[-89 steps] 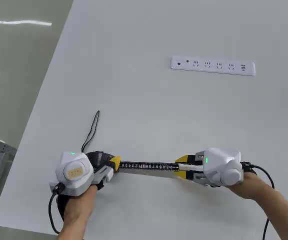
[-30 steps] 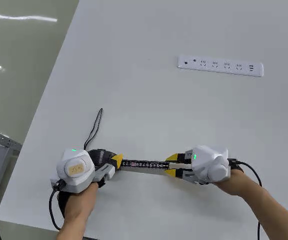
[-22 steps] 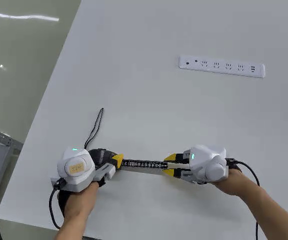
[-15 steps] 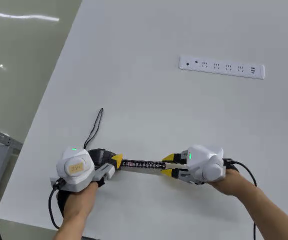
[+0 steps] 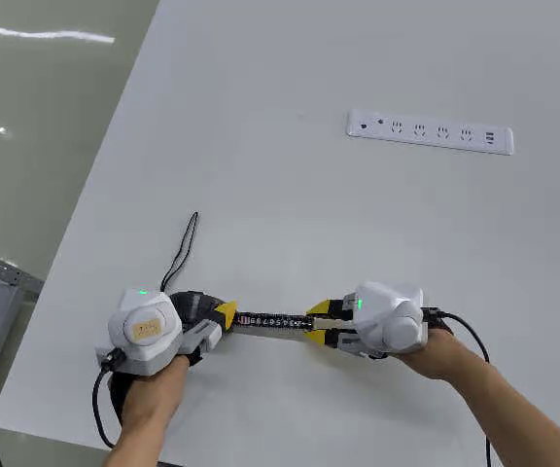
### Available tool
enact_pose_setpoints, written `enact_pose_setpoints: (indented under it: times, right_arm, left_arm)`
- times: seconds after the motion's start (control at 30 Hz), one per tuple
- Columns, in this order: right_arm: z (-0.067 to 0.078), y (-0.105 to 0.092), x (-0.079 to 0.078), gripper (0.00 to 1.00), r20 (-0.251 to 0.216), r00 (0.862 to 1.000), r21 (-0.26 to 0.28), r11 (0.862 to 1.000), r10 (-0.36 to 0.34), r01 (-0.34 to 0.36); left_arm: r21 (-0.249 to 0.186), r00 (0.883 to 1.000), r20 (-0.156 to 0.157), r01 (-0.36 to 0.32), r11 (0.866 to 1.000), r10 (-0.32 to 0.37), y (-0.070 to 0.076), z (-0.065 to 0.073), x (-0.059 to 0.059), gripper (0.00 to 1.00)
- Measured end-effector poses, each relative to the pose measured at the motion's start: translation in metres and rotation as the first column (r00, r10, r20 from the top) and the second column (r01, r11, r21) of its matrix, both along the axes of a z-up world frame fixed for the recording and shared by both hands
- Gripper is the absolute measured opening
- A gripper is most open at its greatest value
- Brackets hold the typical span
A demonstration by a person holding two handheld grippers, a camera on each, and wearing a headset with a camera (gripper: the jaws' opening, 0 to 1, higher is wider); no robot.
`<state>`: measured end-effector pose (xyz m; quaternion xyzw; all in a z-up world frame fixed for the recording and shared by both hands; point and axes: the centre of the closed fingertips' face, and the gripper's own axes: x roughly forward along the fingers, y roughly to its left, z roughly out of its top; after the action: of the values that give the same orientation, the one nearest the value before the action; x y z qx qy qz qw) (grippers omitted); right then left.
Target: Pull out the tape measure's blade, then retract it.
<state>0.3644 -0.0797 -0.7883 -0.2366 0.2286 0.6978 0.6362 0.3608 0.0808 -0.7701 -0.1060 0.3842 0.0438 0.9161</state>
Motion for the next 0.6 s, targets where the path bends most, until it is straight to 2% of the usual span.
enact_pose_setpoints:
  times: [0.6]
  right_arm:
    - [-0.002, 0.013, -0.002, 0.12, -0.015, 1.0, 0.013, 1.0, 0.004, -0.004]
  left_arm:
    - [-0.004, 1.0, -0.002, -0.001, 1.0, 0.001, 0.001, -0.001, 0.0, 0.6]
